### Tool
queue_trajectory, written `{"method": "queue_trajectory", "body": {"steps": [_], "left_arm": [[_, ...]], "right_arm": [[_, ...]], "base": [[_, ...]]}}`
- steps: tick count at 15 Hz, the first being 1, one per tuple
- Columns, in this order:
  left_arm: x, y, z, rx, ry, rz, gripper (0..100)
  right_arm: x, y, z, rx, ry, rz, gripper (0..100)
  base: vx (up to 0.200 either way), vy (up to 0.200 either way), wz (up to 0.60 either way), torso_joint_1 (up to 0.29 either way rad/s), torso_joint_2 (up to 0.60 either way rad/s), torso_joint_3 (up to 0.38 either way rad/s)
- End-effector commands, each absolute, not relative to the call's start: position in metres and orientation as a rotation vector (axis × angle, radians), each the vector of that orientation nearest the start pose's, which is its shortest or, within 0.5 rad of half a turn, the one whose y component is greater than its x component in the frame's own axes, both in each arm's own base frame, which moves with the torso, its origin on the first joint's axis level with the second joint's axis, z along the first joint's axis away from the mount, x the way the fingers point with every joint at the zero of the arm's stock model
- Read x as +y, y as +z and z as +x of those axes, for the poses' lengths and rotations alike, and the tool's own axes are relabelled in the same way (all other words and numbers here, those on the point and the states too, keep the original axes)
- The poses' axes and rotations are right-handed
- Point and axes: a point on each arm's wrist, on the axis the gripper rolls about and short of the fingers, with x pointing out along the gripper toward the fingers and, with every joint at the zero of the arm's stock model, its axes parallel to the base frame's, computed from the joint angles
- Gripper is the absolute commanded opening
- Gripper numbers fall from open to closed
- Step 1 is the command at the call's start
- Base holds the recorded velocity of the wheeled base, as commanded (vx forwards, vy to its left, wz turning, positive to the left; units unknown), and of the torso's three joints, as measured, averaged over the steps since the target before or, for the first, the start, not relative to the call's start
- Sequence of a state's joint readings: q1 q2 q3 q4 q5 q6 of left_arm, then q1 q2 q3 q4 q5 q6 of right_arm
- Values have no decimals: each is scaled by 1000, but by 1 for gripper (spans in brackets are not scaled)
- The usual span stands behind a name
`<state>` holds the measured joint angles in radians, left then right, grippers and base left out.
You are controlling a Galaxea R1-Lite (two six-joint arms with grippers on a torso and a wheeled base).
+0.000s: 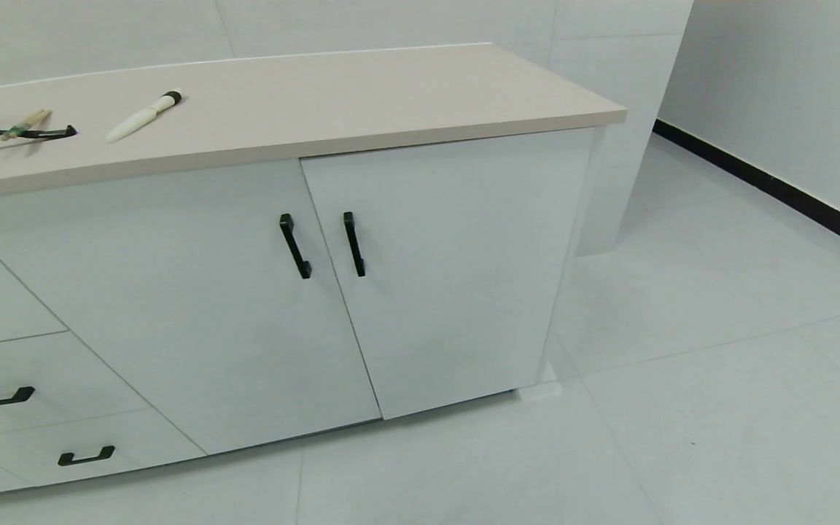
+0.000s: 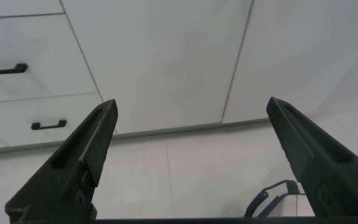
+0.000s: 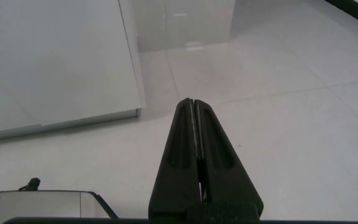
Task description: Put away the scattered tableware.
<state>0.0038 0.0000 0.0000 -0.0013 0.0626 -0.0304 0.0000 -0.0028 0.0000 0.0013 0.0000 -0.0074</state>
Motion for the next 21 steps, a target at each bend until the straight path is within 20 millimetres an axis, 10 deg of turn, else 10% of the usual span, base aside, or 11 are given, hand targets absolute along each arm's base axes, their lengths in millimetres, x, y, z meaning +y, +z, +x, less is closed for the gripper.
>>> {"method": "queue_trajectory", "body": {"steps": [1, 13, 21], "left_arm": [[1, 76, -23, -3, 67, -31, 100], [1, 76, -23, -3, 67, -31, 100], [1, 76, -23, -3, 67, -31, 100]], "right_arm": [[0, 75, -23, 2, 0, -8, 0], [0, 75, -23, 2, 0, -8, 0], [0, 75, -23, 2, 0, -9, 0]], "base": [[0, 200, 0, 2, -2, -2], [0, 200, 0, 1, 4, 3], [0, 0, 150, 1, 1, 1]]}}
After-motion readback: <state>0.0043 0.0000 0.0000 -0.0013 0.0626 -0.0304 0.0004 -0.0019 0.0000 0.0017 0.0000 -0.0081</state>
